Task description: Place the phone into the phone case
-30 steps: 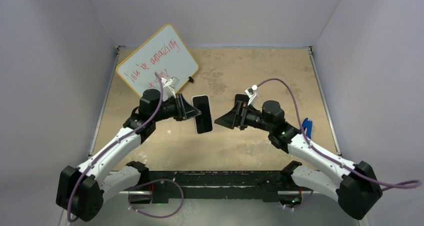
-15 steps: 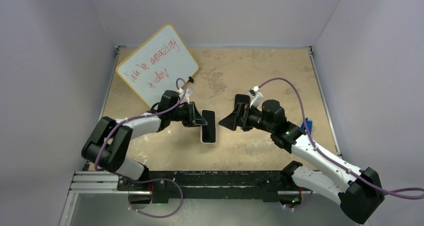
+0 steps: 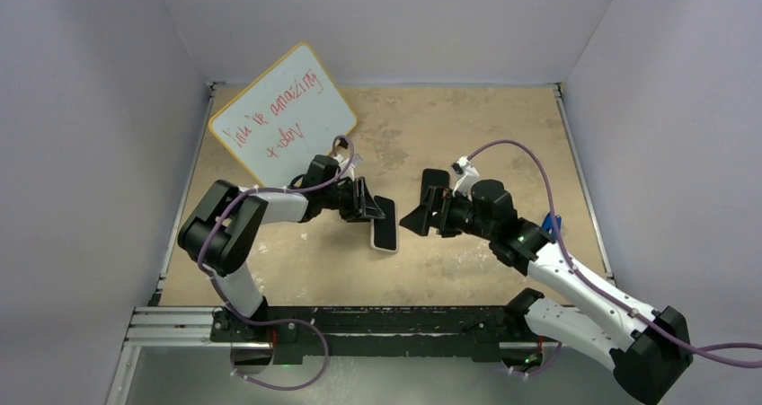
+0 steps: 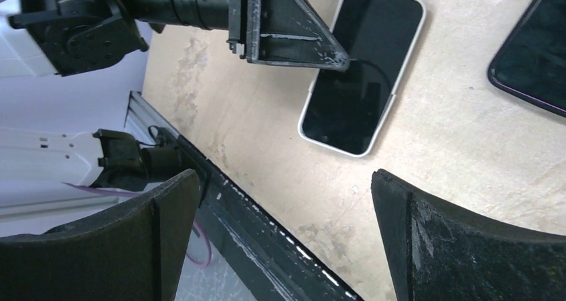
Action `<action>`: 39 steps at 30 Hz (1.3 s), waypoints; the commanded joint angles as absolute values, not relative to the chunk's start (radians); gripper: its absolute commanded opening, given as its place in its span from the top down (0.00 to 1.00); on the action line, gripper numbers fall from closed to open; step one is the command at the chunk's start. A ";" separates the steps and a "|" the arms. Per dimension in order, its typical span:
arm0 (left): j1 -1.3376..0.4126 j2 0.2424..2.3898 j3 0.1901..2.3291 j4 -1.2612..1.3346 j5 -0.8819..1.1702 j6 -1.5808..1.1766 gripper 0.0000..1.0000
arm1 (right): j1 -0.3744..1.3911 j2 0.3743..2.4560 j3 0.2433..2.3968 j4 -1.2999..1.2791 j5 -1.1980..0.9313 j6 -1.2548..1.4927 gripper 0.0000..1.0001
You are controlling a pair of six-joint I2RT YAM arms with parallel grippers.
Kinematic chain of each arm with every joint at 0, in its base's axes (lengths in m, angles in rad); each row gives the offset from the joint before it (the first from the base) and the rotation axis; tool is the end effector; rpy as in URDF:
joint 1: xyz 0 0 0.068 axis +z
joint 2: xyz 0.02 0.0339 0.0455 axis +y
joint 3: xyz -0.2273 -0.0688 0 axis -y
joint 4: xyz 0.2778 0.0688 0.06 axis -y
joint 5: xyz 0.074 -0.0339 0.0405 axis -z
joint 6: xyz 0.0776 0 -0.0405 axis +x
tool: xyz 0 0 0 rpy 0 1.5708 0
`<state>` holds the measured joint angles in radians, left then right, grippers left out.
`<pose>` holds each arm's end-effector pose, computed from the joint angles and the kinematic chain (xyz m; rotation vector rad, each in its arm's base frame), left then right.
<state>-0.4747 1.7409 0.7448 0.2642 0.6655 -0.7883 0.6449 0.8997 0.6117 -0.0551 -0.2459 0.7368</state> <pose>0.2986 -0.2073 0.0467 -0.0099 2.5311 -1.3564 0.2305 0.1970 0.2199 -0.0852 2.0809 1.1292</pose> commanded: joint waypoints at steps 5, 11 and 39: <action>-0.479 1.605 0.860 -0.082 0.453 -0.628 0.54 | 0.643 0.887 0.675 -0.146 -0.152 0.708 0.01; -0.478 1.431 0.888 -0.238 0.377 -0.556 0.14 | 0.643 0.892 0.703 -0.216 -0.071 0.737 0.01; -0.479 0.853 0.988 -0.433 0.201 -0.433 0.04 | 0.644 0.741 0.813 -0.279 0.095 0.747 0.01</action>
<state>-0.4747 0.8600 0.9764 -0.3969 0.2520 -0.4484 0.6449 0.7597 0.7799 -0.3065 0.0875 0.7509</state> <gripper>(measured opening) 0.962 0.987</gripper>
